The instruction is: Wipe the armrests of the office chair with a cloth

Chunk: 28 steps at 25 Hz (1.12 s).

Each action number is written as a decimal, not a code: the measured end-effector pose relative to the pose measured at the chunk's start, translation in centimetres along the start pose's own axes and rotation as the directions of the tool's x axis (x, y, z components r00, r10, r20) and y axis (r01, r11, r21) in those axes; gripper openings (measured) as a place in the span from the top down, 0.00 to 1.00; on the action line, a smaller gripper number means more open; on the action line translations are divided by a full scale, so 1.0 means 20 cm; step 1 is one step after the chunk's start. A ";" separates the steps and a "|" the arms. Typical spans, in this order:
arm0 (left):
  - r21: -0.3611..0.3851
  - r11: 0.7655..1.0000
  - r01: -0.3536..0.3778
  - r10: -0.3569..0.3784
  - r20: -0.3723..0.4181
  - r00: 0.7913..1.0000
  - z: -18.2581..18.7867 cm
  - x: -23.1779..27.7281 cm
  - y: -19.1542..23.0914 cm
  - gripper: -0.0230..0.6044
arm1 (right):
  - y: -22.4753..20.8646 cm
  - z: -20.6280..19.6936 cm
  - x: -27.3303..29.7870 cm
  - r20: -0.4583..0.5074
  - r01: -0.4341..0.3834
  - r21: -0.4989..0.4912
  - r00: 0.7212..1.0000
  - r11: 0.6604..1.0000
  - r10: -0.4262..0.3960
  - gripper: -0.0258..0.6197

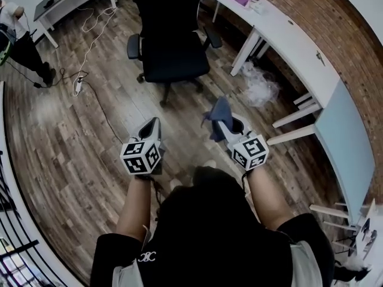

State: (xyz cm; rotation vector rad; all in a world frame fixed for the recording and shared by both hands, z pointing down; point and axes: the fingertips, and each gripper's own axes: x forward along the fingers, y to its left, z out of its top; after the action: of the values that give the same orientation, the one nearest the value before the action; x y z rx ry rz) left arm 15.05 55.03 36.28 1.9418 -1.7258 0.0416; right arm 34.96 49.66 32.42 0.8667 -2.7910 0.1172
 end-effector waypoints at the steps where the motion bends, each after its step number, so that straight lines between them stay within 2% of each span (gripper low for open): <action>1: -0.009 1.000 -0.002 0.002 0.003 1.000 -0.01 -0.02 0.00 0.96 | 0.02 0.00 -0.01 -0.002 -0.002 0.009 1.000 1.000 0.002 0.85; 7: 0.014 1.000 0.000 0.001 -0.015 1.000 -0.11 -0.09 -0.08 0.96 | 0.04 0.00 -0.11 0.031 0.028 0.061 0.999 0.998 -0.030 0.85; 12: 0.135 0.990 -0.036 0.038 -0.010 0.999 -0.10 -0.06 -0.17 0.96 | 0.00 -0.01 -0.16 0.023 0.006 0.052 1.000 0.999 -0.008 0.85; 16: 0.090 0.996 -0.009 0.011 -0.011 1.000 -0.13 -0.03 -0.26 0.96 | -0.02 0.01 -0.23 0.027 -0.004 0.023 1.000 1.000 0.004 0.85; 22: 0.106 0.994 -0.012 0.012 -0.005 1.000 -0.12 0.00 -0.38 0.96 | -0.10 -0.04 -0.31 0.017 -0.001 0.028 1.000 1.000 0.001 0.85; 28: 0.104 0.994 -0.037 0.038 -0.008 0.999 -0.13 -0.02 -0.40 0.96 | -0.14 -0.04 -0.34 0.016 -0.018 0.029 1.000 0.999 0.018 0.85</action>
State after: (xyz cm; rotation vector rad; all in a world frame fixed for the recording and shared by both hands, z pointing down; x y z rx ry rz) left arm 23.23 56.66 35.40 1.9789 -1.7857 0.1570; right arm 42.10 51.22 31.74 0.8531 -2.8185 0.1551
